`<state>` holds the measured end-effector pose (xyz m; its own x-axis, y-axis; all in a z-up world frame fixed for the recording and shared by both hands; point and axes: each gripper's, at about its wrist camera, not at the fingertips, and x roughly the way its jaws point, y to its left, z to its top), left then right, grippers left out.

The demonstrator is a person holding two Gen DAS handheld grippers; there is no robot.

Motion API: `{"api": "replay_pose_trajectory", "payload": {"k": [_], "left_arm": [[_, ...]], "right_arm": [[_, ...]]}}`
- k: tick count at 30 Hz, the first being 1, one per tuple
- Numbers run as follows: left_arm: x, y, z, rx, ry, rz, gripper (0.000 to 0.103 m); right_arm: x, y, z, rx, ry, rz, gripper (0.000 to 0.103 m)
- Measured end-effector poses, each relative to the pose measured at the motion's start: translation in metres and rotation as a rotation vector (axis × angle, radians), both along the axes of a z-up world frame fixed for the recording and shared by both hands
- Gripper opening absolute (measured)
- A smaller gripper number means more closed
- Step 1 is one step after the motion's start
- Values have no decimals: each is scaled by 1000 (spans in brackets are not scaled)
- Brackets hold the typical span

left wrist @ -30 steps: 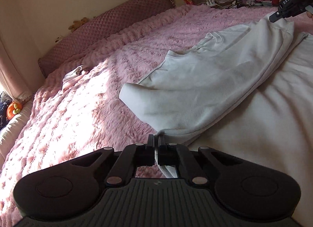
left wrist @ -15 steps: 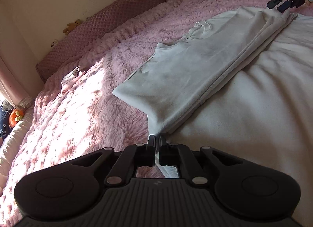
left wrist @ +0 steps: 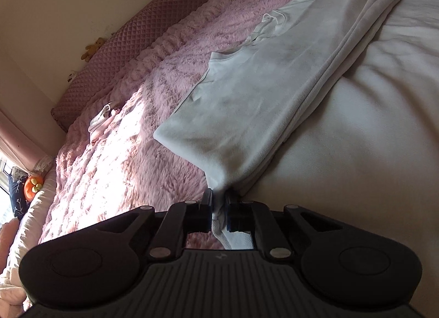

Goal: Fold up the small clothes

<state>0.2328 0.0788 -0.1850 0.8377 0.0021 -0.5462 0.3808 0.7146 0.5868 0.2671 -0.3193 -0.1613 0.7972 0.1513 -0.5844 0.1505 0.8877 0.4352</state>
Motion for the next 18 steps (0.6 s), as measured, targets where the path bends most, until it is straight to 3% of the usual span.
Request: {"api": "replay_pose_trajectory", "payload": {"k": [1, 4, 7, 11, 14, 15, 17, 18], "left_arm": [[-1, 1, 2, -19, -13, 12, 4], [-8, 8, 14, -112, -55, 78, 3], [-11, 11, 17, -161, -42, 121, 3], [-12, 3, -1, -97, 8, 115, 3], [-13, 1, 0, -95, 22, 118, 3], [-13, 2, 2, -97, 32, 121, 3], [-17, 2, 8, -91, 25, 128, 4], [-19, 3, 12, -90, 27, 133, 11]], "right_arm": [[1, 1, 1, -10, 3, 2, 7], [-5, 0, 8, -10, -14, -13, 2], [-17, -4, 13, -17, -28, -28, 2], [-18, -7, -8, -32, 32, -25, 1], [-18, -9, -16, -20, 36, -36, 2], [-18, -10, -15, -10, 39, -40, 4], [-22, -13, -7, 11, 39, -54, 24], [-26, -15, 0, 14, 30, -55, 26]]}}
